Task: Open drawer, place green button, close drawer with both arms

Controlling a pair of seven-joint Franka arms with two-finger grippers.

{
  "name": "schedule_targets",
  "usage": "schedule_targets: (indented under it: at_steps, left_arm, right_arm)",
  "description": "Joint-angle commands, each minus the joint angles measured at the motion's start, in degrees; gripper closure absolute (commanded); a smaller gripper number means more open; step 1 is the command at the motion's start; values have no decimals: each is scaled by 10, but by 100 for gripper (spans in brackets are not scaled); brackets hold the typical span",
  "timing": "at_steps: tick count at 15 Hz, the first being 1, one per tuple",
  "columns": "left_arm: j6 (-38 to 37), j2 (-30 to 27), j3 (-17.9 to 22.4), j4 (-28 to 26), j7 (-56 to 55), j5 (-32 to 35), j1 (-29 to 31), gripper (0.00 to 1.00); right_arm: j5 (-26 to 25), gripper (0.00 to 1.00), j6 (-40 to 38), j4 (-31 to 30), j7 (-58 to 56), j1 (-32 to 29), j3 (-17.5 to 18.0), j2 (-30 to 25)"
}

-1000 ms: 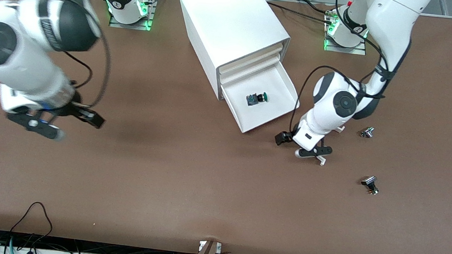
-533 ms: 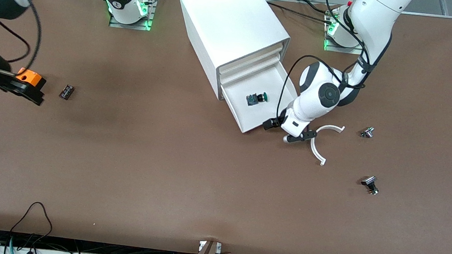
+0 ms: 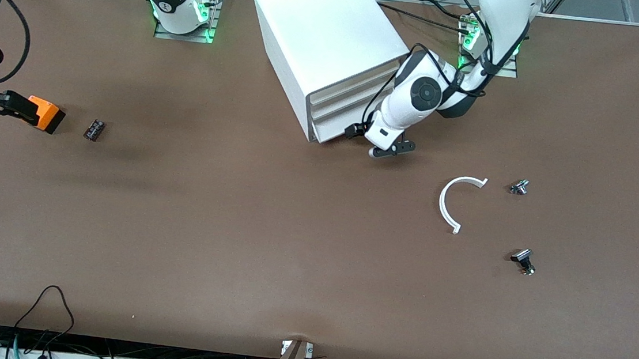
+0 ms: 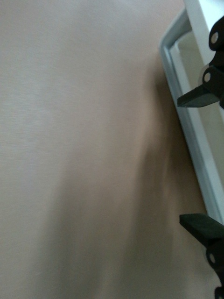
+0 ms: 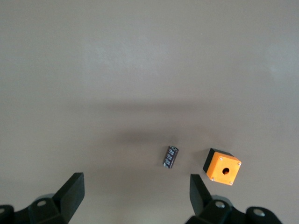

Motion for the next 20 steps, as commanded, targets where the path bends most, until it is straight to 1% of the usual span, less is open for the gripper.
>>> schedule_targets:
  at_steps: [1,3,4,5,7,8,10,11,13,15,17,18,19,20]
  left_arm:
    - [-6,-15,-15,-24,-6,-12,-12,0]
    - [-6,-14,-20,-24,-5,-12,-12,0]
    - [-6,-15,-19,-24,-2,-12,-9,0]
    - [-5,-15,-17,-22,4,-12,-3,0]
    - [11,-15,-2,-11,6,-7,29,0]
    - [34,-16,12,3,5,-8,44,0]
    - [45,-27,24,24,7,-5,75,0]
    - [44,-40,32,33,27,-3,93,0]
    - [40,-66,49,37,145,-1,135,0]
    - [-19,-101,51,39,296,1,182,0]
    - [-100,-139,70,60,370,2,215,0]
    - [-165,-152,89,90,396,6,219,0]
    - [-234,-158,110,133,420,35,221,0]
    - [-293,-161,119,176,441,87,223,0]
  right_arm:
    - [8,0,51,-131,-3,-1,0,-100]
    - [19,0,36,-125,65,-1,-1,-95]
    - [25,0,34,-125,74,-1,-3,-95]
    - [26,0,33,-125,74,-1,-4,-95]
    - [25,0,33,-124,55,-1,-4,-95]
    - [25,0,32,-124,31,-1,-4,-96]
    - [25,0,25,-124,22,-1,-4,-97]
    - [26,0,24,-124,25,-1,-4,-98]
    - [25,0,21,-123,20,-1,-4,-98]
    - [23,0,21,-111,12,-1,-4,-94]
    - [26,0,21,-96,19,-1,-5,-86]
    - [26,0,21,-91,21,-1,-4,-83]
    - [26,0,21,-90,21,-1,-4,-83]
    - [26,0,21,-91,17,-1,-4,-83]
